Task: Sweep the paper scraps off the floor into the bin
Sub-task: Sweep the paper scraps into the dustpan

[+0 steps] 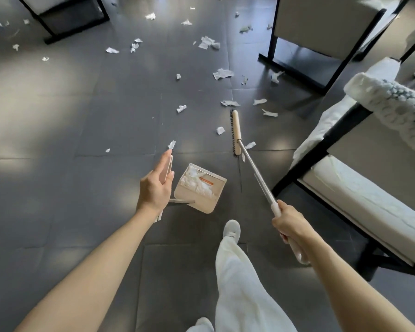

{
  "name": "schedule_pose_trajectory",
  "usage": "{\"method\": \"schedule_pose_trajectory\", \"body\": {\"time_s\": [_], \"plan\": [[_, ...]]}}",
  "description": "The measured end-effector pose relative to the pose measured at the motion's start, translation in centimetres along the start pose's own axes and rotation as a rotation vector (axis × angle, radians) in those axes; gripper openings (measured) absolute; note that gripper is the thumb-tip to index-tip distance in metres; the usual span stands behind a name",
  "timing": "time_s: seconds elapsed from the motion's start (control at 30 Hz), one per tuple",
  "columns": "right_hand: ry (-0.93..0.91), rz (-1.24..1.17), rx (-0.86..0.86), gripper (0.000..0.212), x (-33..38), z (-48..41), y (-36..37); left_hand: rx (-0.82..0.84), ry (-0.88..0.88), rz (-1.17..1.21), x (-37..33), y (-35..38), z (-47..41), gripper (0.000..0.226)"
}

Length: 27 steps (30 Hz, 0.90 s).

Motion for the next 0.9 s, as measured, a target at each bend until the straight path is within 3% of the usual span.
{"method": "schedule_pose_trajectory", "body": {"time_s": [0.17, 0.4, 0.5, 0.6, 0.73, 0.9], "plan": [[0.044, -0.005, -0.059, 0.042, 4.2, -9.0, -4.4, 0.122, -0.008, -0.023, -3.3, 4.4, -10.1, 0.056], [0.104, 0.094, -0.146, 0.010, 9.0, -18.2, -7.9, 0.230, -0.017, -0.032, -6.3, 8.4, -20.3, 0.056], [0.205, 0.098, -0.121, 0.024, 9.8, -21.9, -8.3, 0.250, 0.015, -0.054, -6.6, 9.9, -24.1, 0.057], [0.346, -0.102, -0.067, 0.042, 9.9, -23.9, -8.1, 0.277, 0.044, -0.085, -6.8, 10.9, -28.0, 0.059], [0.403, -0.128, 0.044, 0.061, 11.1, -24.1, -7.0, 0.369, 0.100, -0.063, -6.6, 11.7, -31.6, 0.060], [0.394, -0.075, 0.128, 0.063, 14.4, -22.3, -6.2, 0.447, 0.150, -0.010, -6.5, 12.2, -34.3, 0.060]]}}
Point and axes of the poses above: each hand's wrist, its own z-axis away from the middle knuckle, its own y-axis out of the palm, x = y × z, the point moved 1 cm from there along -z, towards the middle knuckle, and after that the axes turned 4 degrees about -z, right-handed, at the moved point
